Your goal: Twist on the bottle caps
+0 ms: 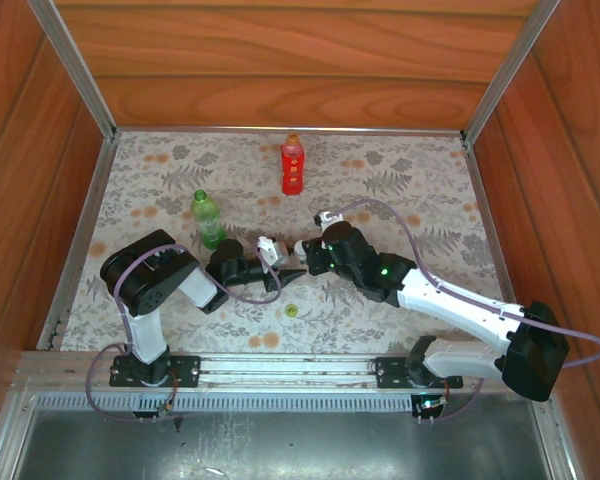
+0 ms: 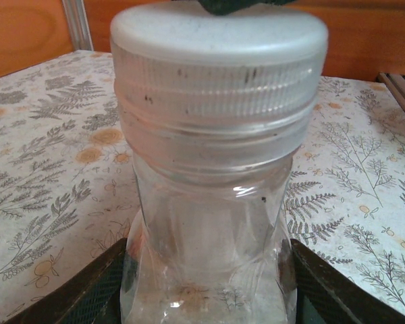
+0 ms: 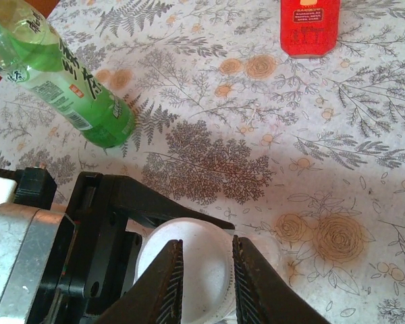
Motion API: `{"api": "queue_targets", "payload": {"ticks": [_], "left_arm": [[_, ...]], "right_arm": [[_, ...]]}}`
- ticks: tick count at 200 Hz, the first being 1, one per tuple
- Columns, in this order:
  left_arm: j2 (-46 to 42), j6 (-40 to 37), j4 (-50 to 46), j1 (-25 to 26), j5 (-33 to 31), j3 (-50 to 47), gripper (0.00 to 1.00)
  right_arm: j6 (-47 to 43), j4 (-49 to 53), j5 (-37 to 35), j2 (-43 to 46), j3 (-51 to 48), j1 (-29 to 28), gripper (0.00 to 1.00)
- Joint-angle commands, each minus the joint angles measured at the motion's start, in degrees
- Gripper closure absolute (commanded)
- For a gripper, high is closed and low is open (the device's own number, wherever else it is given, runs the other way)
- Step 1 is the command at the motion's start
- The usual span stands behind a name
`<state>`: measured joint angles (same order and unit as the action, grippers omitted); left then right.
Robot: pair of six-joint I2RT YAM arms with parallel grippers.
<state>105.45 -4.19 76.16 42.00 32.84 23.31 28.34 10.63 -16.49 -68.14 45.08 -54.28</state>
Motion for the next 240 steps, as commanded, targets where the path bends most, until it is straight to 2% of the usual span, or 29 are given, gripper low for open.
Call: {"api": "queue_targets", "payload": {"ticks": [1, 65, 106, 144, 193, 215, 240], "left_arm": [[0.94, 1.20, 0.62, -0.26, 1.42, 1.02, 0.44], [0.84, 1.22, 0.61, -0.30, 1.28, 0.87, 0.44], [0.81, 1.20, 0.65, -0.35, 1.25, 0.84, 0.44], [0.99, 1.24, 0.53, -0.39, 1.25, 1.03, 0.44], [0.72, 1.26, 0.51, -0.34, 1.13, 0.62, 0.44], [0.85, 1.28, 0.49, -0.34, 1.16, 0.68, 0.44], [0.88, 1.31, 0.48, -0.35, 1.21, 0.82, 0.44]], "right_arm": [[0.86, 15.47, 0.21, -4.94, -4.30, 0.46, 0.76], [1.87, 16.87, 0.85, -7.08, -3.18, 0.68, 0.78], [-0.32, 18.43, 2.07, -6.52, 2.90, 0.83, 0.75], [-7.27, 18.86, 1.59, -7.79, 12.65, 0.77, 0.65], [-12.55, 21.76, -0.34, -10.55, 19.13, -0.08, 0.43], [-14.29, 23.51, -0.43, -11.83, 20.61, -0.65, 0.38], [-16.00, 25.02, -0.47, -13.51, 22.13, -1.35, 0.36]]}}
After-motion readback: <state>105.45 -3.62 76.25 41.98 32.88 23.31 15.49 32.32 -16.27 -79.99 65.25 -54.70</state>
